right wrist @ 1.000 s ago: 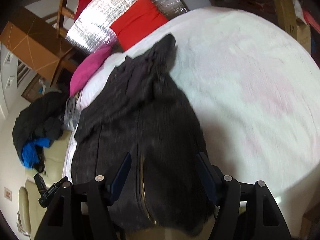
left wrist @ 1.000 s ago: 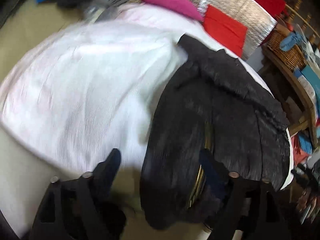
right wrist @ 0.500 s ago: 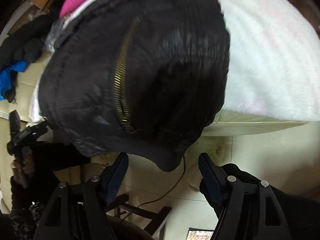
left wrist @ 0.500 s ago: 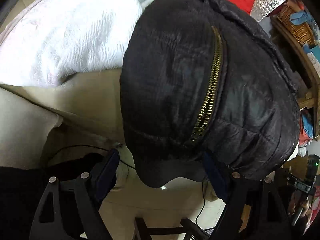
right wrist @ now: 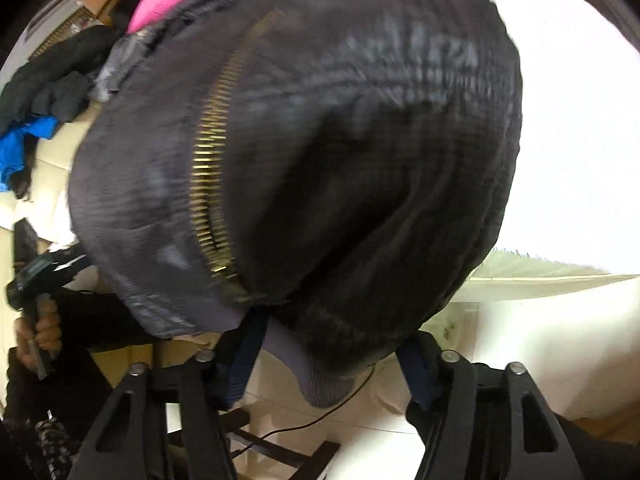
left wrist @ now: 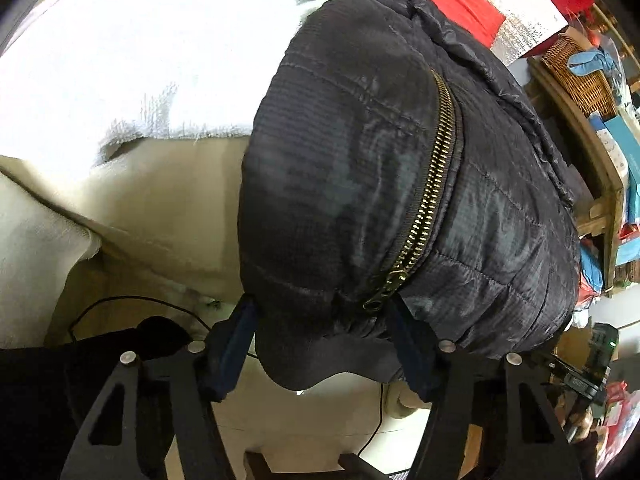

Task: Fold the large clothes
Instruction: 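Lift the whole black jacket off the bed with both grippers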

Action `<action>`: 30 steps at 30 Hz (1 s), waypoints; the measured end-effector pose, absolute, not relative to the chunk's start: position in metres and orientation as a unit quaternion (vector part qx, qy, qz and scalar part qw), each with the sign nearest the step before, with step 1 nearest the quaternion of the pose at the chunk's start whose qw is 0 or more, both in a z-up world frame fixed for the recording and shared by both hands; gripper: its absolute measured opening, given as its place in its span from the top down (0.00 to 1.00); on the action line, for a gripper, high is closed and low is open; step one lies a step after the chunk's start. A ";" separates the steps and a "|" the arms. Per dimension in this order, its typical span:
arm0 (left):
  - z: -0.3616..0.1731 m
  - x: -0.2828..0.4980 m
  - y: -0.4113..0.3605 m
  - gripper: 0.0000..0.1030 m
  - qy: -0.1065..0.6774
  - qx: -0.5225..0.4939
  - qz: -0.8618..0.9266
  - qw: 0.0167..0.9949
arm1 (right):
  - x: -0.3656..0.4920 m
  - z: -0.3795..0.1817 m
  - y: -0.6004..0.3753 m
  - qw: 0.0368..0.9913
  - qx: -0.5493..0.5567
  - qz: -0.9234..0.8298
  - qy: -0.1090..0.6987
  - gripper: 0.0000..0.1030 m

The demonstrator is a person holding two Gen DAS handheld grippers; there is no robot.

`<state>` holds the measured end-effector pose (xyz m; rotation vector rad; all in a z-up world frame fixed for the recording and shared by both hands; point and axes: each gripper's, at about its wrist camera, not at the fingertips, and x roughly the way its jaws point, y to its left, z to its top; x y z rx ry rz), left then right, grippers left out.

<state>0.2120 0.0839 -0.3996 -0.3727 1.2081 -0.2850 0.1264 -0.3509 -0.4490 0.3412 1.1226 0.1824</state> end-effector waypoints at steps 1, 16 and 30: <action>-0.401 0.213 0.083 0.35 0.564 -0.174 -0.131 0.797 | 0.123 -0.443 -0.350 0.833 0.163 0.096 0.521 0.39; -0.439 0.224 0.067 0.38 0.610 -0.151 -0.143 0.765 | 0.159 -0.476 -0.341 0.796 0.181 0.098 0.568 0.30; -0.381 0.194 0.075 0.83 0.547 -0.151 -0.239 0.788 | 0.109 -0.380 -0.344 0.860 0.180 0.151 0.453 0.71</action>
